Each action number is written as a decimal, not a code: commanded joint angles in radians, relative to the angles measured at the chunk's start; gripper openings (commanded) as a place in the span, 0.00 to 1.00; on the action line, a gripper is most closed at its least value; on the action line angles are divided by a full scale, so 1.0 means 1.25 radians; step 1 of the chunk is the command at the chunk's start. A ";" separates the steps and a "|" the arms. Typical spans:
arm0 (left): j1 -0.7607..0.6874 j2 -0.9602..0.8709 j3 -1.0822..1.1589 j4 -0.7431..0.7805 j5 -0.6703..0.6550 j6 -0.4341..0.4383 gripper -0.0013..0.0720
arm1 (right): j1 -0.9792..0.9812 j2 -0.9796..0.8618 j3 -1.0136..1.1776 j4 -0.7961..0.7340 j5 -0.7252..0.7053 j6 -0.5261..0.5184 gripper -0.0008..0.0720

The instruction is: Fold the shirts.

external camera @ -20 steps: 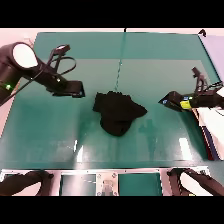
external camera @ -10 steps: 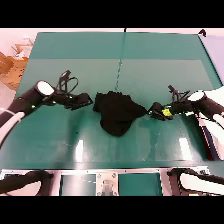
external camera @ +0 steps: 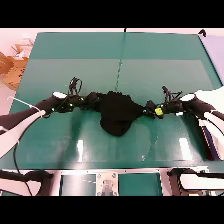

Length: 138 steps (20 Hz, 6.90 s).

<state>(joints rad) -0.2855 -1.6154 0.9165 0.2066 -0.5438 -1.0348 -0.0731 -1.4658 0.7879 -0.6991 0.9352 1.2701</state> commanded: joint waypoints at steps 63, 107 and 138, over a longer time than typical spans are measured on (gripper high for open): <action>0.179 -0.198 0.928 0.317 -0.718 -0.303 0.98 | -0.234 -0.041 0.387 0.034 0.148 -0.083 0.57; 0.125 0.223 -0.041 0.266 -0.148 0.015 0.05 | -0.331 -0.162 0.217 -0.061 0.178 -0.122 0.04; 0.386 0.072 0.172 0.618 -0.697 -0.144 0.80 | -0.273 -0.032 -0.031 -0.021 0.116 -0.087 0.03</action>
<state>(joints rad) 0.1974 -1.5246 1.2560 0.9672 -1.3453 -1.2282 -0.4149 -1.5066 0.7490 -0.7273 1.0954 1.1675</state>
